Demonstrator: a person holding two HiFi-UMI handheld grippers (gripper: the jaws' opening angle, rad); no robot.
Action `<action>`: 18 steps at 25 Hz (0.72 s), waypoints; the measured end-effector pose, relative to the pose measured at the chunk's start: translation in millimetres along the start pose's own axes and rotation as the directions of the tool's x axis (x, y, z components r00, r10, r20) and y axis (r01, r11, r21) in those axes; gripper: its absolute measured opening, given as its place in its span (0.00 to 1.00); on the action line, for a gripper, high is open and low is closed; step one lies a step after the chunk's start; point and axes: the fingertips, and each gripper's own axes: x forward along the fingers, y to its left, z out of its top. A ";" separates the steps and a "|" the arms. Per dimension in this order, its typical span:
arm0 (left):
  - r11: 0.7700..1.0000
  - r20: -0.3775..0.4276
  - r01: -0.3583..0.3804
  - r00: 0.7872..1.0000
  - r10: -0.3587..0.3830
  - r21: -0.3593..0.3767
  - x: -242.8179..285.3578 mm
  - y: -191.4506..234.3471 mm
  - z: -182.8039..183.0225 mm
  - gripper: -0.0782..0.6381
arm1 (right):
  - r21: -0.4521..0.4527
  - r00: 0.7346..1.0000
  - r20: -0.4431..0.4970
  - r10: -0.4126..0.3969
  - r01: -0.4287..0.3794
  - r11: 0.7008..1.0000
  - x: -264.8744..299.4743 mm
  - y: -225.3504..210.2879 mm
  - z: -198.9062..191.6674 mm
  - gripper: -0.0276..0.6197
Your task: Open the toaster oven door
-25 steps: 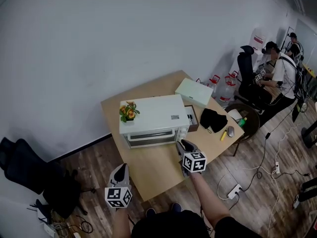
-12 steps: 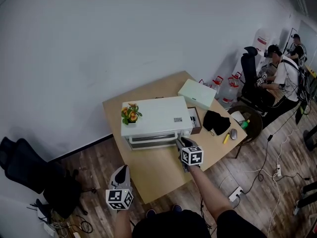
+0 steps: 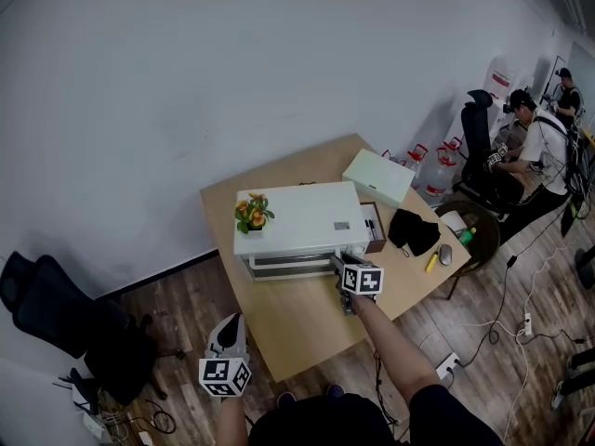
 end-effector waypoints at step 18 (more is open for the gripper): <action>1.000 -0.007 0.006 1.000 -0.006 0.001 -2.6 1.0 -2.6 0.11 | -0.083 0.999 -0.018 -0.048 0.047 0.995 7.0 1.5 5.0 0.23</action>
